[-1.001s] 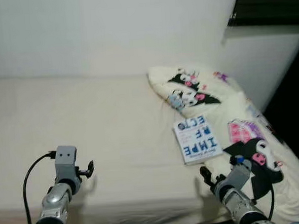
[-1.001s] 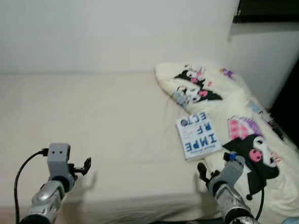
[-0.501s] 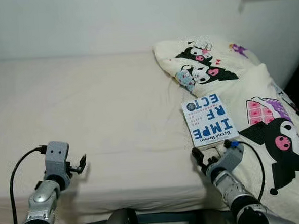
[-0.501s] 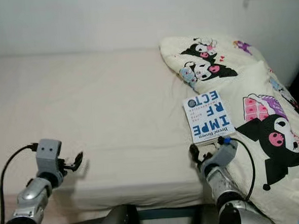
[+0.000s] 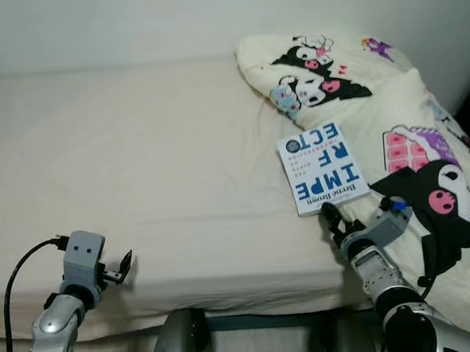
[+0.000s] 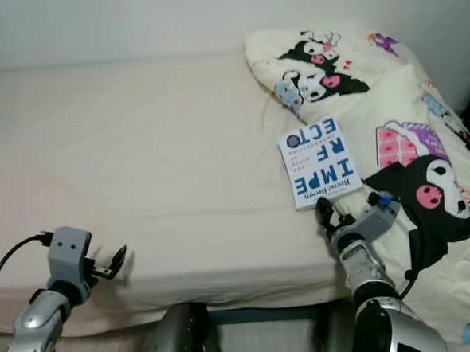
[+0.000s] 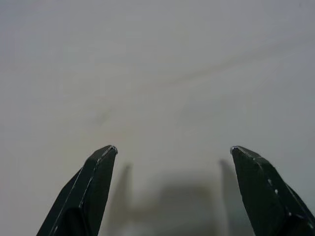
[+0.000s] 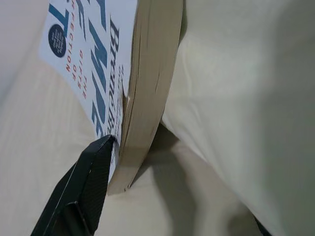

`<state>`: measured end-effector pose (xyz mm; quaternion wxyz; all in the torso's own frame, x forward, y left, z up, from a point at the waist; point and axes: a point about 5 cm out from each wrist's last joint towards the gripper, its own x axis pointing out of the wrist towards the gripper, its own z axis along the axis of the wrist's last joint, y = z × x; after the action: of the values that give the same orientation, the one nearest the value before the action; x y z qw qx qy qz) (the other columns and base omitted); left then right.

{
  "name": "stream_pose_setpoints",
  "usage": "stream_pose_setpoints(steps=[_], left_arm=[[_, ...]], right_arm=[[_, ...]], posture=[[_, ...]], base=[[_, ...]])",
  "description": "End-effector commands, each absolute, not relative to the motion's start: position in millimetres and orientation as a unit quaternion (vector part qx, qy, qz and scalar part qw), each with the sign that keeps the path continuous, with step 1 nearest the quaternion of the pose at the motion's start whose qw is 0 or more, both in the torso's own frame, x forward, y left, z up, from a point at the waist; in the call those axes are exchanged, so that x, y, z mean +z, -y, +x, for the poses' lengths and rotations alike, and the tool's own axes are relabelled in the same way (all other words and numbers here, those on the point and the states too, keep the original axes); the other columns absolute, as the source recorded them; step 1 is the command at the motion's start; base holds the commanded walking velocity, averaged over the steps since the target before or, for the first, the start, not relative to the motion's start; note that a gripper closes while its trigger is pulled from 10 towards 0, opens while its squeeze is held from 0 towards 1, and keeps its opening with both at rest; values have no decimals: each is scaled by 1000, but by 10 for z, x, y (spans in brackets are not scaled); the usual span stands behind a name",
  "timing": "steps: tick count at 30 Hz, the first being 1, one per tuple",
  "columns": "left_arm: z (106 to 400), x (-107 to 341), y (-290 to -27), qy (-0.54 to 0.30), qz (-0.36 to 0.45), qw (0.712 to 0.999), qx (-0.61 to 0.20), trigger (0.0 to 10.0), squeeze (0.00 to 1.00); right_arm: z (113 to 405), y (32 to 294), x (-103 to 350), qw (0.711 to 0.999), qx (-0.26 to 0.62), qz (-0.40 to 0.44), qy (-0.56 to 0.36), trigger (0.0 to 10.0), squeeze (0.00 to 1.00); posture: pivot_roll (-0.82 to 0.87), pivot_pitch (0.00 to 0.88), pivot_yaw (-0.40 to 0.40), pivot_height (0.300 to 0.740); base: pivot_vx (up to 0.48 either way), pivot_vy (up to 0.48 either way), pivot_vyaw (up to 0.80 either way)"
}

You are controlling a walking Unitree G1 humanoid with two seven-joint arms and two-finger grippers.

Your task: Clean up the room

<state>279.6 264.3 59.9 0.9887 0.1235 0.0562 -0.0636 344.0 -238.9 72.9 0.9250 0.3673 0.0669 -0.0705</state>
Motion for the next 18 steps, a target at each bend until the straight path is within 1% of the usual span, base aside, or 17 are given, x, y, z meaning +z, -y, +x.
stream_pose_setpoints(steps=[1, 10, 13, 14, 16, 17, 18], left_arm=[[2736, 594, -2709, -69, 137, 986, -66, 10000, 0], [2663, 648, -2769, -68, 149, 984, -68, 10000, 0], [2631, 638, -2733, -74, 153, 983, -75, 10000, 0], [2623, 631, -2720, -75, 153, 982, -76, 10000, 0], [2623, 631, -2720, -75, 153, 982, -76, 10000, 0], [2610, 629, -2703, -77, 153, 982, -77, 10000, 0], [2607, 629, -2698, -77, 153, 982, -77, 10000, 0]], right_arm=[[3391, 2451, 674, 918, -88, 379, -73, 10000, 0], [3575, 2403, 944, 925, -53, 374, -45, 10000, 0], [3654, 2368, 1071, 930, -33, 365, -35, 10000, 0], [3673, 2347, 1100, 932, -24, 359, -33, 2980, 0], [3673, 2347, 1100, 932, -24, 359, -33, 2980, 0], [3694, 2317, 1131, 936, -10, 352, -32, 0, 0], [3701, 2306, 1140, 936, -6, 350, -32, 0, 0]], posture=[[263, 255, 59, 470], [288, 280, 66, 470], [288, 288, 65, 470], [288, 288, 65, 470], [288, 288, 65, 470], [286, 290, 61, 470], [286, 290, 61, 470]], base=[[0, 0, 0], [0, 0, 0], [0, 0, 0], [0, 0, 0], [0, 0, 0], [0, 0, 0], [0, 0, 0]])
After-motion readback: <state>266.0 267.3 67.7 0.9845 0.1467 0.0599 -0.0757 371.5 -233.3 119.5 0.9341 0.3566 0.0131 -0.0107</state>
